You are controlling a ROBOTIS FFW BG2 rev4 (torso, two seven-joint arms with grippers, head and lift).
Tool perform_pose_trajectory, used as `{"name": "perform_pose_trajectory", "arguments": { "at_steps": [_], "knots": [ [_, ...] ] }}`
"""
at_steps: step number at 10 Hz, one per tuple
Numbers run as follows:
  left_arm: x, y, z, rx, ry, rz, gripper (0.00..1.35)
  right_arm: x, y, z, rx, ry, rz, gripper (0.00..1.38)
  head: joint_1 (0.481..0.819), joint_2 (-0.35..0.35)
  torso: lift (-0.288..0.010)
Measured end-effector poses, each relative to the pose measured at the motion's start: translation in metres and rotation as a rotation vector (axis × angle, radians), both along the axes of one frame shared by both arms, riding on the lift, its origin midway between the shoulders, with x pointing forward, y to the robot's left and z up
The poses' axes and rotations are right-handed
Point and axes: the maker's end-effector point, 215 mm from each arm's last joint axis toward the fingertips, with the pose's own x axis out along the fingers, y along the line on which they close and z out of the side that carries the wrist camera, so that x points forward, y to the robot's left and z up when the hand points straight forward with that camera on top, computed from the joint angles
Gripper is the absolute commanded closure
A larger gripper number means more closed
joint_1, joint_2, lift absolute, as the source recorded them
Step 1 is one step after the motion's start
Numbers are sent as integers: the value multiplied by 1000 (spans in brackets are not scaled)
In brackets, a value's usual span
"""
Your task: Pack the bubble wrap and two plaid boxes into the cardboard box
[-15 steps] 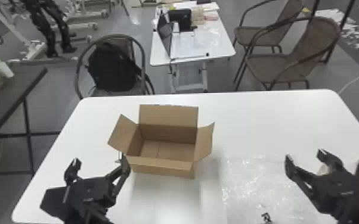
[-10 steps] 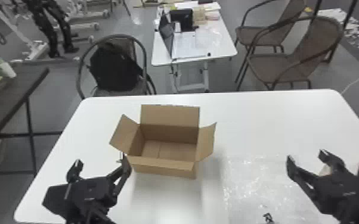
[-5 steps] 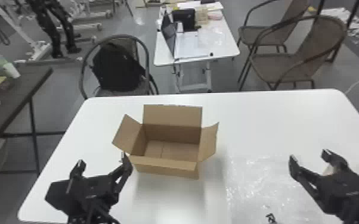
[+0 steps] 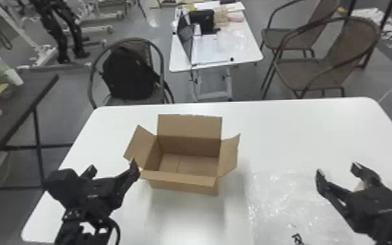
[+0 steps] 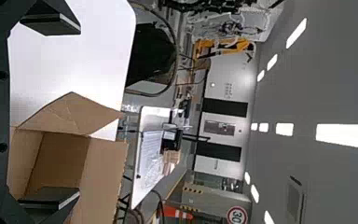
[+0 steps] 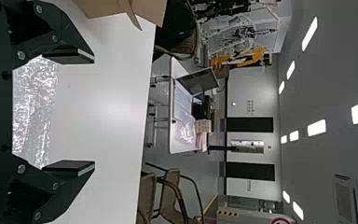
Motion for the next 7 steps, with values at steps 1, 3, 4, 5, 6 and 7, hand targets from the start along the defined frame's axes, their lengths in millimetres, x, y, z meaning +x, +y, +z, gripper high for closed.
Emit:
{"name": "perform_pose_trajectory", "arguments": {
  "at_steps": [1, 3, 4, 5, 6, 7],
  "knots": [
    [10, 10, 0, -23, 25, -40, 90, 1, 1, 0, 1, 1, 7, 458, 695, 209, -49],
    [25, 35, -2, -27, 90, -129, 90, 4, 12, 0, 6, -2, 40, 456, 695, 237, -49],
    [30, 49, -4, -29, 99, -129, 90, 6, 16, 1, 5, -4, 55, 456, 695, 261, -49],
    [35, 55, -10, -76, 85, -144, 88, 7, 18, 1, 5, -6, 62, 456, 695, 268, -49],
    [38, 58, -17, -125, 78, -149, 88, 7, 19, 1, 5, -6, 65, 456, 695, 273, -49],
    [42, 58, -25, -169, 76, -149, 88, 8, 21, 1, 6, -6, 69, 456, 695, 274, -49]
  ]
}}
